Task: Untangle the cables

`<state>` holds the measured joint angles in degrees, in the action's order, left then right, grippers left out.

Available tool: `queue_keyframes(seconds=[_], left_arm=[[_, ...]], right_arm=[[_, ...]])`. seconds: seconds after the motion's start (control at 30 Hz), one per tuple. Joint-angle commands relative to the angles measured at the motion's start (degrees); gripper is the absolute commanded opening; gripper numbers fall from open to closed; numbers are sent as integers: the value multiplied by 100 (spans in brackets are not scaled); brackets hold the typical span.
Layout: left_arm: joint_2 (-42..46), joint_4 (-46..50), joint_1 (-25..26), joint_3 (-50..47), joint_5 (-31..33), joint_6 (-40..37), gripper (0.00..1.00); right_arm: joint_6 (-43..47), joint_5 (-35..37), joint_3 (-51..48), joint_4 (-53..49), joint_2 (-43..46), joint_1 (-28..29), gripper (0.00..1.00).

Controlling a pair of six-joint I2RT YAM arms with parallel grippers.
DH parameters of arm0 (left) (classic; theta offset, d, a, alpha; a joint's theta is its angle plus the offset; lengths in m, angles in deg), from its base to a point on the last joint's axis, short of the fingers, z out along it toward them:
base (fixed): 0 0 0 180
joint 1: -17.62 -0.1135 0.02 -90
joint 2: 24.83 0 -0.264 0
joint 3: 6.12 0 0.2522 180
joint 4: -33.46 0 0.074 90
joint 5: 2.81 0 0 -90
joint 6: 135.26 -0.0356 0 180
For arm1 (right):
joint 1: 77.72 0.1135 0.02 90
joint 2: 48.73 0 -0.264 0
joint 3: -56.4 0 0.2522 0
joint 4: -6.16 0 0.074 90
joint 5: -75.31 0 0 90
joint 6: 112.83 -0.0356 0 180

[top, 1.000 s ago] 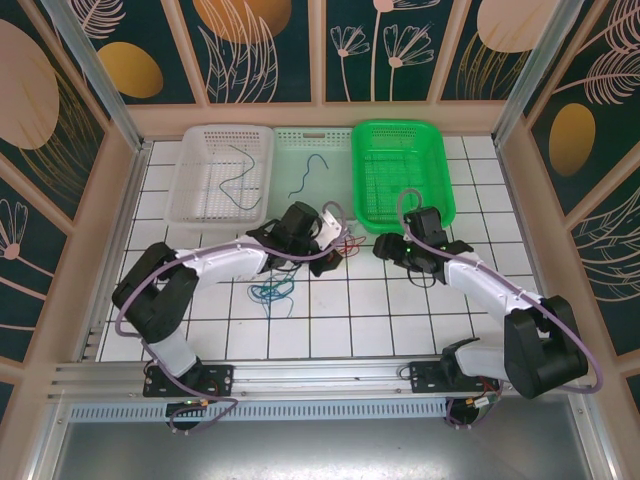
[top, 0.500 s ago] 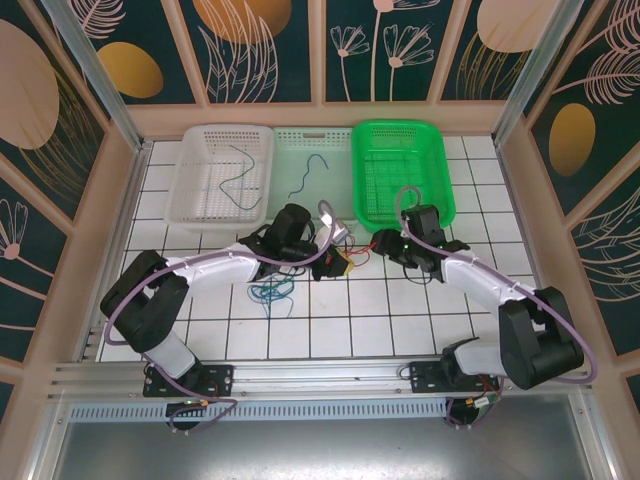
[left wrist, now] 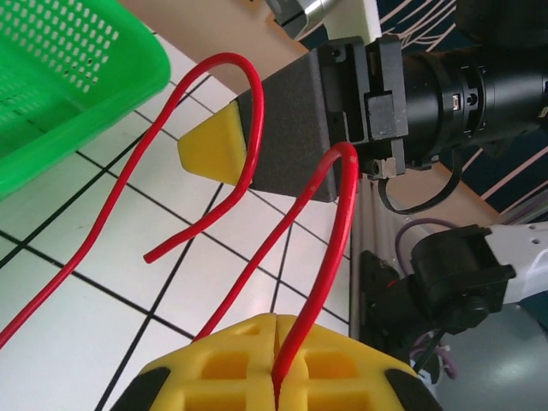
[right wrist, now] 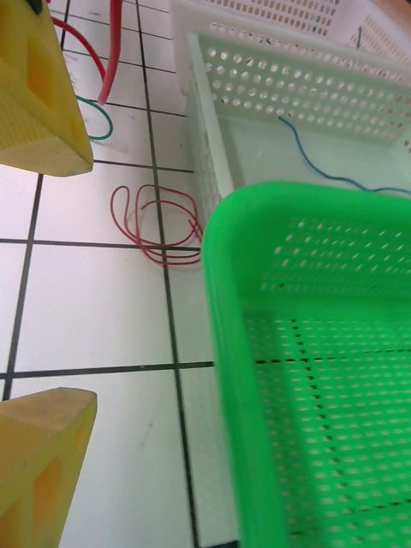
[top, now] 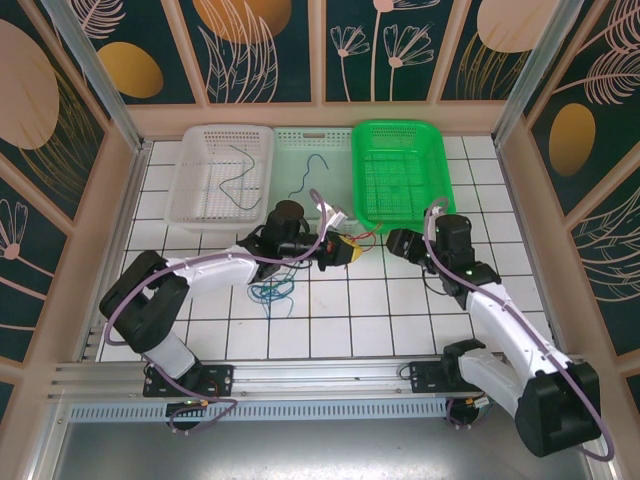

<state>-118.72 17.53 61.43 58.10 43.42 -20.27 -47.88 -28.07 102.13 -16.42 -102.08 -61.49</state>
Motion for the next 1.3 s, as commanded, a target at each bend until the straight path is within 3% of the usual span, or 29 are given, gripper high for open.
queue_keyframes(seconds=[0.0,0.27,0.63,0.93,1.0,1.1,1.27], left_arm=[[-130,-439,-24,97,-376,399,0],[-67,-583,-23,46,-510,586,0],[-187,-1056,-28,42,-707,979,0],[-245,-1106,-22,39,-962,1085,0],[-244,-1182,-25,27,-985,1135,0],[-222,-1241,-24,17,-1002,1179,0],[-277,-1188,-23,-43,-968,1125,0]], right_arm=[[667,230,81,82,219,34,68],[823,-224,65,656,258,95,66],[1189,86,112,630,303,530,66],[1273,-225,263,1592,-197,523,64],[1262,-289,369,1638,-399,522,56],[1250,-206,477,1619,-531,519,31],[926,-45,521,1731,-447,314,3]])
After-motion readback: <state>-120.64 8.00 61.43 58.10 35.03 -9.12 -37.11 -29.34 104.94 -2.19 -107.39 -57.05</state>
